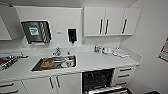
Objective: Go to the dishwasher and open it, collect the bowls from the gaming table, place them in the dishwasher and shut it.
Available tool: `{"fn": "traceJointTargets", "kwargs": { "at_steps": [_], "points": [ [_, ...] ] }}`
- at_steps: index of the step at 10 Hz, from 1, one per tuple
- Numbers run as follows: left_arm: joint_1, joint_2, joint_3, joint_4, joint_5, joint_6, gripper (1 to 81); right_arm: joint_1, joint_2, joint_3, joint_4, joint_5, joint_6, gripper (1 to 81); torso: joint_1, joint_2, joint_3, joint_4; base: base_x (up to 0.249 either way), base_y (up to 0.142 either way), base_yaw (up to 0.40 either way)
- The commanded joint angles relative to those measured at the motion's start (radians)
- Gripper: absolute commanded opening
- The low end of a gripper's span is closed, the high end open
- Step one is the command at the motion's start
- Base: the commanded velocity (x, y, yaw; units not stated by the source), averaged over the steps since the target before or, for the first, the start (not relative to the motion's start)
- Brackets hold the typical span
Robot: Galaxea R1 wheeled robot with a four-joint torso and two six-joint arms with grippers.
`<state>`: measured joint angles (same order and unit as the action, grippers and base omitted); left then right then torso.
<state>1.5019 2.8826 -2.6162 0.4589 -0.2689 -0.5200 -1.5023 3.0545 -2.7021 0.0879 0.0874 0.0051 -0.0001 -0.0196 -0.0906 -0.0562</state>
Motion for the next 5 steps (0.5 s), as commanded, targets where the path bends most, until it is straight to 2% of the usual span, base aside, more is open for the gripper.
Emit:
{"fn": "traceJointTargets", "kwargs": {
  "at_steps": [1,5],
  "points": [
    [-0.03,-0.008,0.004,0.0,0.036,0.002,1.0,0.036,0.0,0.007,-0.01,-0.061,-0.005,1.0,0.0,0.0,0.0,0.0,0.185,0.0,0.0],
    [-0.03,-0.008,0.005,0.003,0.036,0.002,1.0,0.038,0.002,0.007,-0.011,-0.063,-0.005,1.0,0.0,0.0,0.0,0.0,0.186,0.0,0.0]
  ]
}}
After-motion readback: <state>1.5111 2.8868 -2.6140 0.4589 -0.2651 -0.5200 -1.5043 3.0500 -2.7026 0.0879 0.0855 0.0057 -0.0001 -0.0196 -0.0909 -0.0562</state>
